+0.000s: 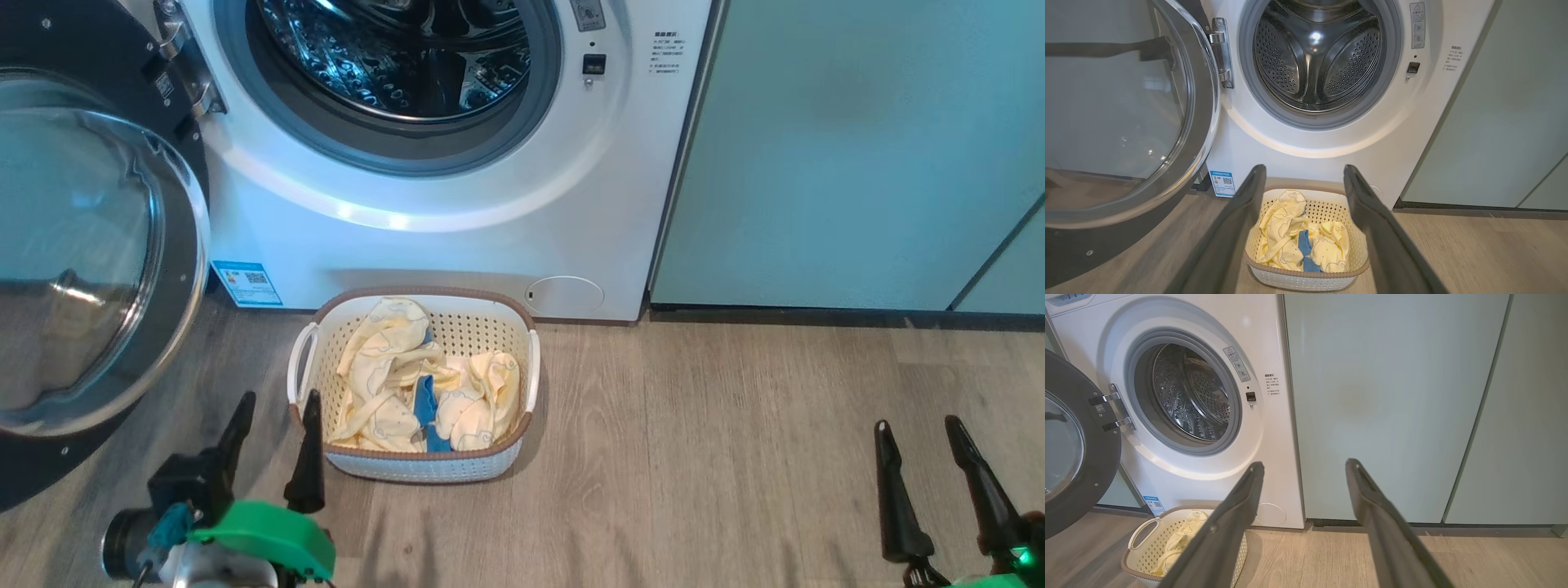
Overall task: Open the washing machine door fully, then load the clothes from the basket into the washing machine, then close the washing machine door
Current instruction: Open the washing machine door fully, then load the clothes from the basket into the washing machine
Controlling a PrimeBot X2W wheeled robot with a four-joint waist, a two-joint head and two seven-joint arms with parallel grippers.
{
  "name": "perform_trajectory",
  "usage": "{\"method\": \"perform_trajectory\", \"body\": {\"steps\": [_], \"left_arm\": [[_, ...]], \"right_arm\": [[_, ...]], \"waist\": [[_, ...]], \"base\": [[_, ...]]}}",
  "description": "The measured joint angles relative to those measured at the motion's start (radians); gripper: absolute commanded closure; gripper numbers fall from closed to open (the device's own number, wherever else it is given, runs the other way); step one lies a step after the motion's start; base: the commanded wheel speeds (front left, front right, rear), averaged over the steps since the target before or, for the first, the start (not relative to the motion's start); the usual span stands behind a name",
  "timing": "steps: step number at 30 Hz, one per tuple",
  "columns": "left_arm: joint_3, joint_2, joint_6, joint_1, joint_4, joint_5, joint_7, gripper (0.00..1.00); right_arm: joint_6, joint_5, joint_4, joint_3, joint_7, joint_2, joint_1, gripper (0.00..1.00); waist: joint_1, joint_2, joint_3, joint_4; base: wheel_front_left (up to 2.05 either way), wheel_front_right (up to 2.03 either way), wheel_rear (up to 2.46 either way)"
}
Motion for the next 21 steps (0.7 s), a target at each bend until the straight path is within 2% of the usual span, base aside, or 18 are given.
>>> {"method": "perform_trajectory", "body": {"steps": [13,21], "left_arm": [[-0.014,0.004,0.012,0.000,0.006,-0.010,0.009,0.00],[-0.026,0.010,0.009,0.000,0.003,-0.010,0.013,0.00]], "right_arm": [[0.000,0.000,0.004,0.000,0.000,0.000,-0.002,0.00],[0.000,0.000,0.003,-0.002,0.000,0.000,-0.002,0.00]], "waist": [[0.0000,0.0000,0.002,-0.007],[0.0000,0.0000,0.007,-0.006]], "base": [[0.02,-0.02,0.00],[0.82,-0.82,0.00]]}}
